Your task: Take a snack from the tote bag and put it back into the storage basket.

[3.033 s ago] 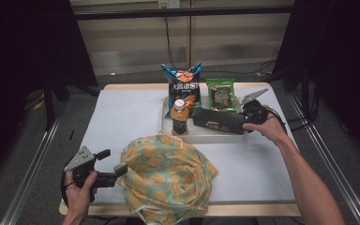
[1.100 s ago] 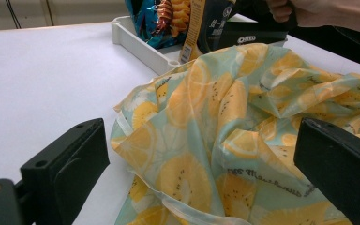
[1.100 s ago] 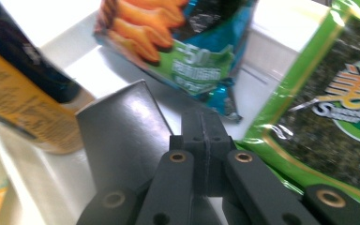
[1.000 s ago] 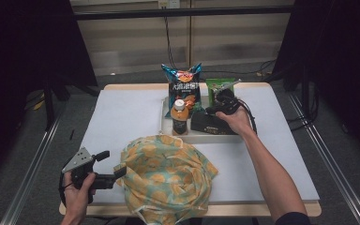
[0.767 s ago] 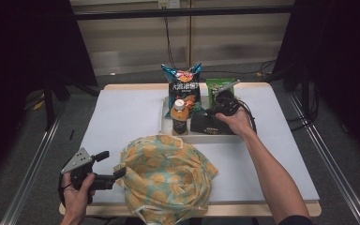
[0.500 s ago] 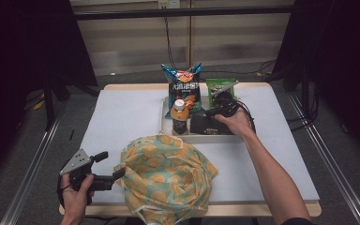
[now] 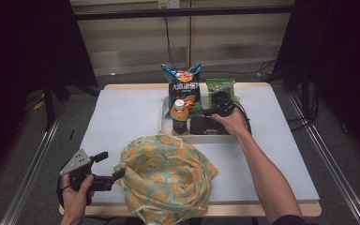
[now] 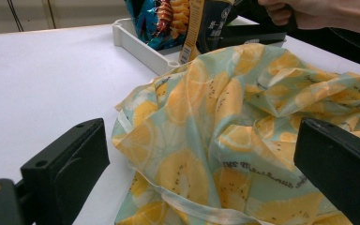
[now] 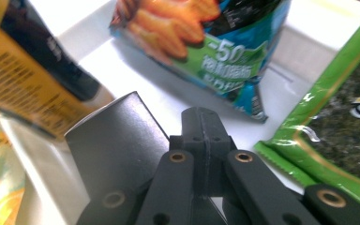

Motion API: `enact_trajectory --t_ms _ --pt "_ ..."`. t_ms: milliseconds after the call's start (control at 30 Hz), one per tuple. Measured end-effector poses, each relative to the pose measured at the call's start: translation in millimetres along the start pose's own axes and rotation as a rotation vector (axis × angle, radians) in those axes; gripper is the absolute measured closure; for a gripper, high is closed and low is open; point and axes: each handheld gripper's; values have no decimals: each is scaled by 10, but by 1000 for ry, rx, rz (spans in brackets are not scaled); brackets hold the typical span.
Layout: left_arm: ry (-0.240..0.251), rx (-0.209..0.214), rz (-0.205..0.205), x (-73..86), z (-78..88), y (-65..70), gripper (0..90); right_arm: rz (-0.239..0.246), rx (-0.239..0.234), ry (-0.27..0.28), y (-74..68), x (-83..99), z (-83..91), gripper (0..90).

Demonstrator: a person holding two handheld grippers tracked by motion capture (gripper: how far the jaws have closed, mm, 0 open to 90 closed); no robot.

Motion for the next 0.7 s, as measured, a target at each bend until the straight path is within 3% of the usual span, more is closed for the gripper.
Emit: enact_trajectory --t_ms 100,133,167,300,367,400,467,700 --pt "-1 0 -2 -1 3 -3 31 25 -34 -18 -28 15 18 900" --pt "1 1 0 -2 4 0 31 34 -3 -20 -46 25 28 900" --pt "3 6 -3 -3 5 0 31 33 -5 -15 -44 37 40 900" --pt "3 3 -5 -6 6 9 31 0 -14 42 17 111 95 900" --pt "1 3 -3 -4 0 12 31 -12 -35 90 23 148 163 900" --pt "-2 -4 -6 -5 -2 12 31 -14 -47 146 25 190 249 900" --pt "-2 -3 -7 -7 -3 13 31 -11 -49 161 21 213 293 899" --pt "0 3 -8 -1 -1 26 31 -1 -53 250 -57 432 563 594"
Point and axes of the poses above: each handheld gripper's, and its own axes: z roughly backward along the jaws, x roughly out of its underside, y roughly to its right, and after that the axes turned 12 degrees about -y, right-handed
